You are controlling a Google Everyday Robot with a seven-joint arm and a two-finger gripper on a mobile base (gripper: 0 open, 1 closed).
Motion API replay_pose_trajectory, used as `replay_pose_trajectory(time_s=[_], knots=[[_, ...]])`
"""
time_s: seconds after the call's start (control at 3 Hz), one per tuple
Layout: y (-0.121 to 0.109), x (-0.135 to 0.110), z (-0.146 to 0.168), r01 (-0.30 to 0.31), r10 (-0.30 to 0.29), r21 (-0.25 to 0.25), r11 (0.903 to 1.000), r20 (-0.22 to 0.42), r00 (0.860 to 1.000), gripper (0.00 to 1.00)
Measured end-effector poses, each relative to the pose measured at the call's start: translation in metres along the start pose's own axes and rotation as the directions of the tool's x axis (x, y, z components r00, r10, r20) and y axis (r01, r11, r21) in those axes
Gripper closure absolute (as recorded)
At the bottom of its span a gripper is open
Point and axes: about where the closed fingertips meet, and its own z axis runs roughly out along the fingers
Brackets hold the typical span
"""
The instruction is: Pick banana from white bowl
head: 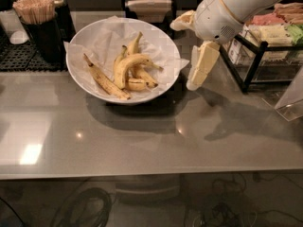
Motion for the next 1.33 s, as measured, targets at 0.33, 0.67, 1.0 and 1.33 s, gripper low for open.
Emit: replay_pose_trajectory(time_s=[0.33,0.67,1.0,1.33], knots=[[-0.015,0.000,0.016,0.004,-0.003,-0.024,0.9997,0.062,0.998,0.00],[-0.040,-0.012,0.031,0.038,-0.033,-0.045,0.9982,0.117,0.993,0.00],[-0.062,-0.031,0.047,0.082,-0.070,-0.070,0.9942,0.161,0.984,0.00],[-0.066,-0.034,0.046,0.084,-0.073,-0.058,0.9948,0.164,0.984,0.18]])
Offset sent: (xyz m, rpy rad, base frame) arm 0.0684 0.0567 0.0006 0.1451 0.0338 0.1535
